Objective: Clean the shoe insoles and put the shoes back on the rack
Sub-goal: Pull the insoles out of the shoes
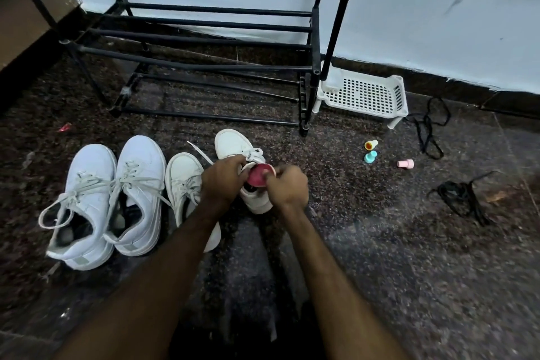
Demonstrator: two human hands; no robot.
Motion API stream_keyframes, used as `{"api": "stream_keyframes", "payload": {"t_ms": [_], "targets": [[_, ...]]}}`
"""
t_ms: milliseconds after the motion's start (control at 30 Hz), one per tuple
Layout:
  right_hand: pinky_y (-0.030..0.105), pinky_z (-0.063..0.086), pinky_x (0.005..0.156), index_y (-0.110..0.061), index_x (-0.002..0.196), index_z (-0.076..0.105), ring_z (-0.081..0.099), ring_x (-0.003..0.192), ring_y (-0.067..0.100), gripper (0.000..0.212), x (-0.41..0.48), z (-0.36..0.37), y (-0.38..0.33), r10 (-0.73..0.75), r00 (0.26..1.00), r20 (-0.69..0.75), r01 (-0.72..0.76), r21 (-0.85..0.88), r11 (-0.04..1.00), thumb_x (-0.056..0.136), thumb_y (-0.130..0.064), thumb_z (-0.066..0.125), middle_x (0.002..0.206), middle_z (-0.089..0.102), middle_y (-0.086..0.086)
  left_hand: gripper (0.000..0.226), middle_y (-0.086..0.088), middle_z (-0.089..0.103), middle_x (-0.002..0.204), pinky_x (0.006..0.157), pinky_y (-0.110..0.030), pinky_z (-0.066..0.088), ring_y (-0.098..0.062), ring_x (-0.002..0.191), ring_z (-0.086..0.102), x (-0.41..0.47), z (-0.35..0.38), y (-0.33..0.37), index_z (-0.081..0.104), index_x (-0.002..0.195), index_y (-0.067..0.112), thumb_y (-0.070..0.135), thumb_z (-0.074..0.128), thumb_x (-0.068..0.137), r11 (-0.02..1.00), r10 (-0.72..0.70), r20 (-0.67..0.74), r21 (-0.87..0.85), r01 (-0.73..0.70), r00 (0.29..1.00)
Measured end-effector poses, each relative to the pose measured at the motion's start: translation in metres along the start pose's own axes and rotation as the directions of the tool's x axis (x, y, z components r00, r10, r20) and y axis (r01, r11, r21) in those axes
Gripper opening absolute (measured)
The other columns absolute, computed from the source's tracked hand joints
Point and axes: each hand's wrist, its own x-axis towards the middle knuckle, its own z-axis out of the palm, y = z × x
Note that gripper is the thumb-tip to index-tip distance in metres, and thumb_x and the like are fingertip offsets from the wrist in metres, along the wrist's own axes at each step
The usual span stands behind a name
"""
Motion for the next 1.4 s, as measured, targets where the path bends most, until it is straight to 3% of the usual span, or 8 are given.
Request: {"api": "stream_keyframes", "payload": {"t_ms": [167, 300, 467, 633, 767, 967, 1200, 1400], "targets": [[0.029, 0.049, 0.066, -0.016, 0.08, 0.072, 0.067, 0.071, 0.022, 0.024, -0.012, -0.016, 0.045, 0.103, 0.995, -0.01, -0.098, 0.233, 0.968, 0.079, -0.04, 0.07, 0.073, 0.072, 0.001, 0.03, -0.009, 0.07, 0.096, 0.073, -0.035, 0.048, -0.034, 0.093, 0.065, 0.017, -0.003, 0.005, 0.067, 0.102, 0.029, 0.052, 0.06, 0.085, 0.998, 0.002, 0.039, 0.07, -0.005, 0.999], [0.043, 0.059, 0.066, -0.015, 0.078, 0.072, 0.068, 0.058, 0.017, 0.031, -0.026, -0.025, 0.083, 0.084, 0.993, 0.081, -0.111, 0.419, 0.901, 0.07, -0.045, 0.072, 0.063, 0.072, -0.001, 0.026, -0.005, 0.069, 0.098, 0.074, -0.033, 0.047, -0.031, 0.095, 0.065, 0.022, -0.006, 0.009, 0.068, 0.094, 0.028, 0.05, 0.065, 0.081, 0.996, -0.009, 0.082, 0.087, 0.002, 0.997], [0.059, 0.056, 0.073, -0.012, 0.078, 0.073, 0.071, 0.07, 0.037, 0.023, -0.046, -0.043, 0.109, 0.088, 0.987, 0.137, -0.151, 0.572, 0.806, 0.071, -0.034, 0.075, 0.071, 0.073, 0.013, 0.027, -0.003, 0.068, 0.097, 0.072, -0.03, 0.04, -0.028, 0.098, 0.063, 0.016, -0.003, 0.02, 0.066, 0.089, 0.027, 0.053, 0.063, 0.082, 0.986, 0.019, 0.125, 0.162, -0.039, 0.992], [0.046, 0.058, 0.072, -0.002, 0.082, 0.072, 0.072, 0.074, 0.035, 0.009, -0.054, -0.082, 0.12, 0.067, 0.991, 0.119, -0.126, 0.602, 0.789, 0.084, -0.011, 0.072, 0.075, 0.074, 0.014, 0.026, -0.004, 0.067, 0.098, 0.073, -0.031, 0.041, -0.028, 0.098, 0.063, 0.02, 0.001, 0.035, 0.065, 0.09, 0.027, 0.052, 0.061, 0.083, 0.978, 0.054, 0.142, 0.193, -0.081, 0.988], [0.021, 0.051, 0.052, 0.003, 0.076, 0.066, 0.066, 0.051, 0.013, 0.01, -0.064, -0.119, 0.128, 0.078, 0.992, 0.104, -0.128, 0.682, 0.72, 0.085, 0.003, 0.064, 0.06, 0.07, 0.006, 0.023, -0.007, 0.067, 0.101, 0.077, -0.033, 0.045, -0.031, 0.099, 0.063, 0.023, -0.001, 0.031, 0.065, 0.095, 0.025, 0.045, 0.06, 0.085, 0.972, 0.037, 0.122, 0.224, -0.064, 0.992], [0.024, 0.054, 0.051, 0.001, 0.086, 0.066, 0.065, 0.054, 0.018, 0.007, -0.048, -0.131, 0.16, 0.2, 0.976, 0.088, -0.184, 0.825, 0.534, 0.087, -0.005, 0.064, 0.072, 0.069, 0.017, 0.024, -0.009, 0.068, 0.101, 0.075, -0.037, 0.048, -0.034, 0.095, 0.064, 0.021, 0.006, 0.022, 0.066, 0.1, 0.023, 0.04, 0.061, 0.084, 0.981, 0.069, 0.067, 0.179, -0.08, 0.995], [0.011, 0.04, 0.036, -0.009, 0.082, 0.06, 0.061, 0.041, 0.005, 0.012, -0.017, -0.044, 0.181, 0.323, 0.901, 0.291, -0.432, 0.678, 0.594, 0.091, -0.001, 0.059, 0.056, 0.068, -0.003, 0.021, -0.007, 0.067, 0.104, 0.072, -0.038, 0.048, -0.034, 0.094, 0.064, 0.012, 0.015, 0.021, 0.063, 0.098, 0.022, 0.034, 0.064, 0.081, 0.988, 0.126, 0.009, 0.089, -0.126, 0.992], [0.017, 0.04, 0.038, -0.017, 0.096, 0.061, 0.061, 0.042, 0.011, 0.008, -0.011, -0.03, 0.195, 0.381, 0.903, 0.197, -0.428, 0.466, 0.774, 0.096, -0.019, 0.053, 0.07, 0.07, 0.006, 0.019, -0.009, 0.069, 0.101, 0.074, -0.039, 0.049, -0.035, 0.094, 0.065, 0.011, 0.015, 0.024, 0.066, 0.097, 0.021, 0.033, 0.062, 0.083, 0.989, 0.083, -0.002, 0.123, -0.082, 0.997]]}}
